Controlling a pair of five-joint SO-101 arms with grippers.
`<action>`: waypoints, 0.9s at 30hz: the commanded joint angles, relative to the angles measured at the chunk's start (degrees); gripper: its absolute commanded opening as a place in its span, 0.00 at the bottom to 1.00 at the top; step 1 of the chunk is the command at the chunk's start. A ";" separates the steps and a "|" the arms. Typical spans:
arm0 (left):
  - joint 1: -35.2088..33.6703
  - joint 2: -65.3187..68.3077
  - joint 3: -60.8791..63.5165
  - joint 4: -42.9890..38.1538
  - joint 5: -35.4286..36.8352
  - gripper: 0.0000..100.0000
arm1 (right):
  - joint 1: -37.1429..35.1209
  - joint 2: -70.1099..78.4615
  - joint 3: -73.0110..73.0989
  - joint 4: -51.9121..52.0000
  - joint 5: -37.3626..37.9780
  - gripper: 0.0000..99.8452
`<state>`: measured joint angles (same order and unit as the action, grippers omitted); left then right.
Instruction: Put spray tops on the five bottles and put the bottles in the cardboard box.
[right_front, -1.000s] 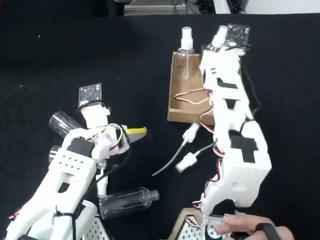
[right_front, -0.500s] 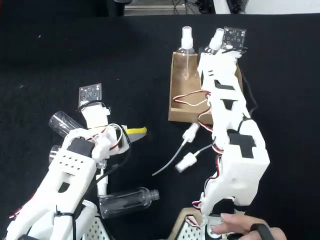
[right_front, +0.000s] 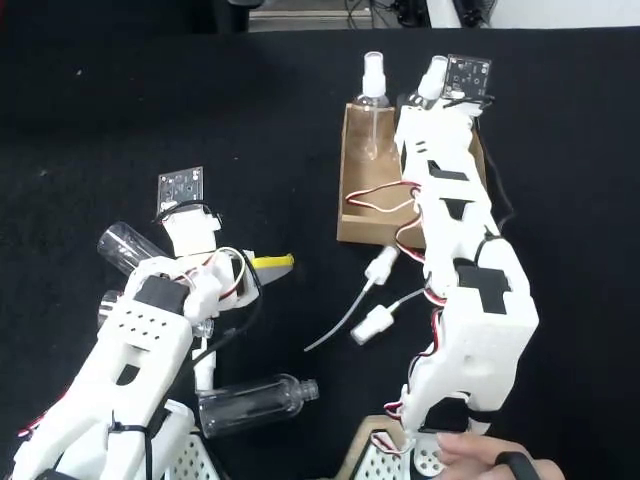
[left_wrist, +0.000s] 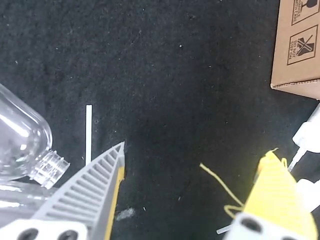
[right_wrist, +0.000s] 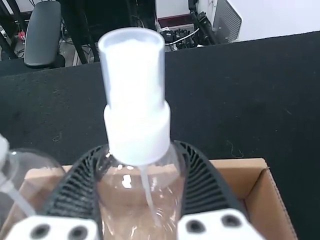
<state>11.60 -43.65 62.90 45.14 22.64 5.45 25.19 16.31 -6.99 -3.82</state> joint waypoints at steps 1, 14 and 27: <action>0.04 -0.88 -0.57 -0.88 0.00 0.39 | -1.05 -0.48 -1.01 -0.97 0.53 0.02; 0.04 -0.88 -0.57 -0.88 0.00 0.39 | -2.29 -0.48 -0.92 -0.44 0.53 0.16; 0.04 -0.88 -0.57 -0.97 0.00 0.39 | -2.29 -4.26 2.86 -0.44 0.53 0.23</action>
<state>11.60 -43.65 62.90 45.14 22.64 3.60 24.84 17.71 -7.16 -3.56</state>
